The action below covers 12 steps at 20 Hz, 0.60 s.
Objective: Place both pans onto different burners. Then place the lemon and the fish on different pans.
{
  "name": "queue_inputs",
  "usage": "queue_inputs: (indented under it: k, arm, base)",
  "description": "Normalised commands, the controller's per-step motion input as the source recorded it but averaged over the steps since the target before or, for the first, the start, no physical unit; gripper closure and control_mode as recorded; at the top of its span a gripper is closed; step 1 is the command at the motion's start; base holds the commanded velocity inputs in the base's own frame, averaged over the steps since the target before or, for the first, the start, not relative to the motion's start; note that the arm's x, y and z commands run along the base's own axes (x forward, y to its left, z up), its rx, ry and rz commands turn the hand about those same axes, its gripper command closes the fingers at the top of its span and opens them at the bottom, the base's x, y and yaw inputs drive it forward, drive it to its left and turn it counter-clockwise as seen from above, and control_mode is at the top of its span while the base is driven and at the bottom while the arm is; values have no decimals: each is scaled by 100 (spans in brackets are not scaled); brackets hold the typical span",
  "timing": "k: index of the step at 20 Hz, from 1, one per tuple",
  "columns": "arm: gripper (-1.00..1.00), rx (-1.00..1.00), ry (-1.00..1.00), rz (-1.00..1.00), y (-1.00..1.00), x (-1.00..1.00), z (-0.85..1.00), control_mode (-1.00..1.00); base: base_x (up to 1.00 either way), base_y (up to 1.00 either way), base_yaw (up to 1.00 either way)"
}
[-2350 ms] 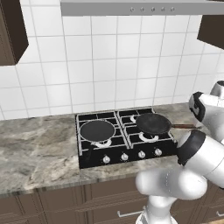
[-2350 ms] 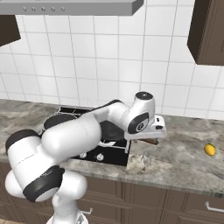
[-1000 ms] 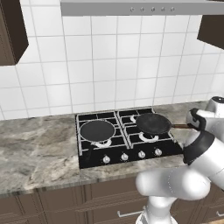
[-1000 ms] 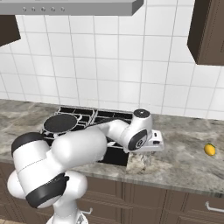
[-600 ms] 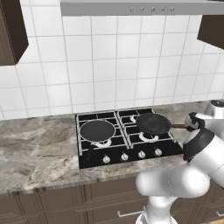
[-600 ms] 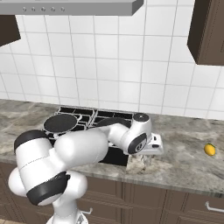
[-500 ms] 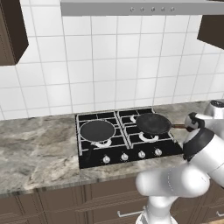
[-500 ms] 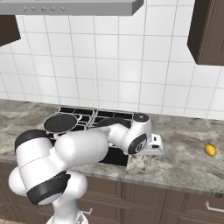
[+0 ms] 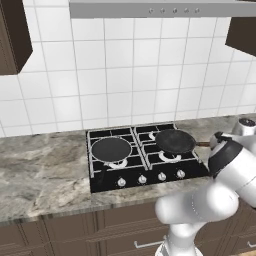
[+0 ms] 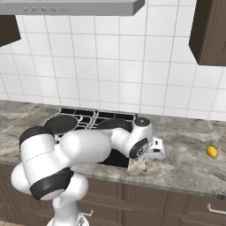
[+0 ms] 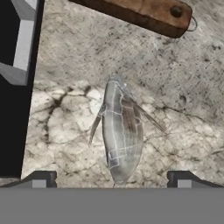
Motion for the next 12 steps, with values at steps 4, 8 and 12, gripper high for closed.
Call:
queue_inputs:
  k: [4,8,12]
  arm:
    - [-100,0,-2,-2,-15,6,-14,-100]
    - [-100,0,0,-1,-14,4,-11,-100]
    - [-100,0,0,-1,-4,1,-9,-100]
  base:
    - [0,0,0]
    - [0,0,0]
    - [0,0,0]
